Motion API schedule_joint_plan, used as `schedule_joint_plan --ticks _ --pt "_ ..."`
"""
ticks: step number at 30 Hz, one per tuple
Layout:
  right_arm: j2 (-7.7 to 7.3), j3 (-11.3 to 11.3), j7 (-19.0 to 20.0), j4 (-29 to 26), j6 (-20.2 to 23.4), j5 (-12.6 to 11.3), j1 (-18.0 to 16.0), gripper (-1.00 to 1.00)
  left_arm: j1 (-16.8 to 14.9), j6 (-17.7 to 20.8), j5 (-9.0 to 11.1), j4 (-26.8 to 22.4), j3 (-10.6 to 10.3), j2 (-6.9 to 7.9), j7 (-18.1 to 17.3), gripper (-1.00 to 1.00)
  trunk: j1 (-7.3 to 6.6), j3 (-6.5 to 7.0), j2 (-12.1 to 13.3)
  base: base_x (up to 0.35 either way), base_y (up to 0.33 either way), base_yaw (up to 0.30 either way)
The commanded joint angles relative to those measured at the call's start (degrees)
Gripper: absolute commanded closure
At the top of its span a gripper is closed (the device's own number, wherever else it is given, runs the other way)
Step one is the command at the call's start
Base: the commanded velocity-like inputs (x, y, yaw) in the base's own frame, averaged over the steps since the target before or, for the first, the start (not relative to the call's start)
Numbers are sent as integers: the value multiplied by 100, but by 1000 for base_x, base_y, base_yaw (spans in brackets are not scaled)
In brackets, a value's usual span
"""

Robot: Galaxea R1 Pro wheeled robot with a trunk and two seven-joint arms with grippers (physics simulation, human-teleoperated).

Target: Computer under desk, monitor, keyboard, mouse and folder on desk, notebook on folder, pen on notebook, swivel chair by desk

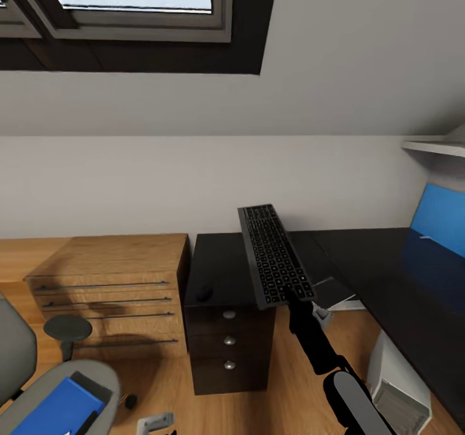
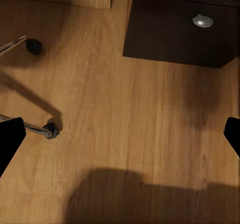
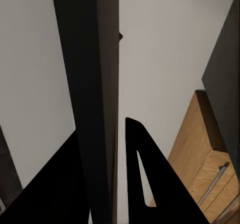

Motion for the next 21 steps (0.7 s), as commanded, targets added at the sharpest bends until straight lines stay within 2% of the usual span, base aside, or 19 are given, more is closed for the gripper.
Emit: schedule_joint_plan --ticks 1,5,13,17,21 --pt "-4 14 39 6 -12 -70 -6 100 -1 22 17 11 13 -2 14 -100 -23 8 37 0 0 -224" --pt "-6 4 29 18 -30 -69 -6 100 -1 -1 15 135 30 2 16 -100 -110 63 197 0 0 -228" --pt "-4 4 -61 19 -29 -69 -6 100 -1 -11 15 148 37 13 10 -100 -110 27 197 0 1 -230" --pt "-4 4 -65 27 -30 -69 -6 100 -3 -148 15 173 38 22 9 -100 -110 9 197 -65 211 -230" --pt "-3 4 -67 91 -28 -69 -6 100 -4 -185 15 232 34 19 9 -100 -110 -9 197 -16 47 -230"
